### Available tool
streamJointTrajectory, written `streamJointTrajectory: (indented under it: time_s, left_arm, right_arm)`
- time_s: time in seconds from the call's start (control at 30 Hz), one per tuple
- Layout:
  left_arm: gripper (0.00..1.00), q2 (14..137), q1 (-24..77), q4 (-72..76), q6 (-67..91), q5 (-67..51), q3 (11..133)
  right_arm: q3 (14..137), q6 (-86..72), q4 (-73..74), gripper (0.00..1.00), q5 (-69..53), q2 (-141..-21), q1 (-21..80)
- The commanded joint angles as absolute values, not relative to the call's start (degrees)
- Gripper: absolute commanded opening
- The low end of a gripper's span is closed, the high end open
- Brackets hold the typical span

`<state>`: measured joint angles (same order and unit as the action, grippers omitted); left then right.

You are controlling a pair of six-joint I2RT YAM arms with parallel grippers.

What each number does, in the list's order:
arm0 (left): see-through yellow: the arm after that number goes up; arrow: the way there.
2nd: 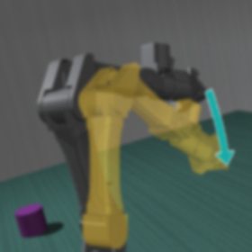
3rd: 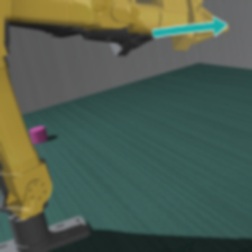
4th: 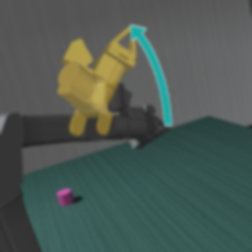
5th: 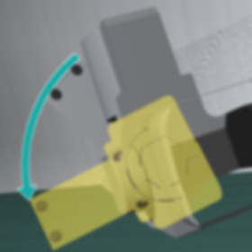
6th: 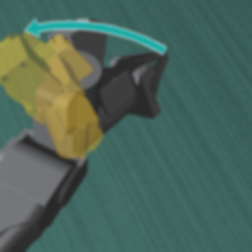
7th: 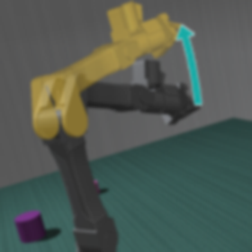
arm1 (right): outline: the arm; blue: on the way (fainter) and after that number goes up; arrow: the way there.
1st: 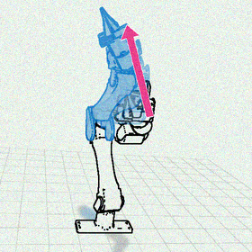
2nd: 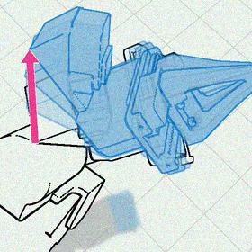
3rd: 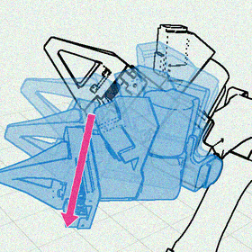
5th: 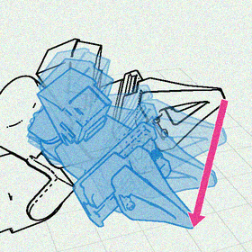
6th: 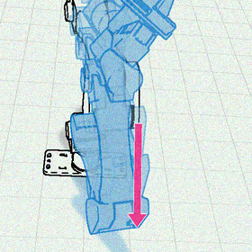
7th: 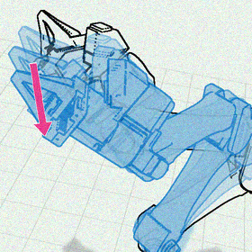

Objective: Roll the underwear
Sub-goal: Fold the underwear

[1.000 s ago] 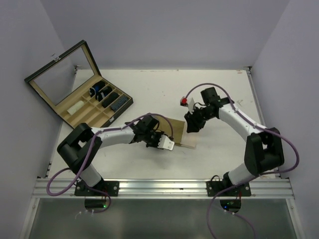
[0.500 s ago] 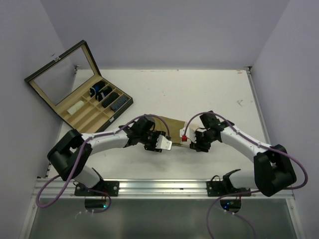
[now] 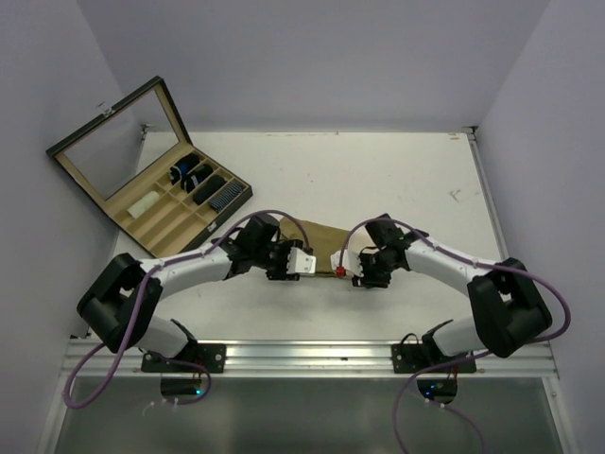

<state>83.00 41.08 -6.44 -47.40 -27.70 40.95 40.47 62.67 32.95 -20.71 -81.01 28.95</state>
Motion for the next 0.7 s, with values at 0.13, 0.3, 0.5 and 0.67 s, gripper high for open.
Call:
streamJointTrajectory:
  time_s: [0.13,0.3,0.5,0.67]
  left_arm:
    - [0.54,81.5,39.9,-5.4,-49.7,-33.0,40.7]
    - [0.54,82.8,40.1,-7.3,-54.7,-34.8,41.0]
    - [0.51,85.4,41.3,-5.2,-56.6,-34.4,42.1]
    - [0.46,87.1,43.4,-3.3,-56.6,-34.5,41.5]
  right_arm:
    - [41.0,65.1,31.8,0.25,-18.2,-84.5,30.5]
    - [43.0,63.8,32.1,0.0,-18.4,-87.5,30.4]
    - [45.3,62.3,36.7,0.0,-23.3,-84.6,30.1]
    - [45.5,62.5,38.8,0.0,-24.2,-82.9,29.0]
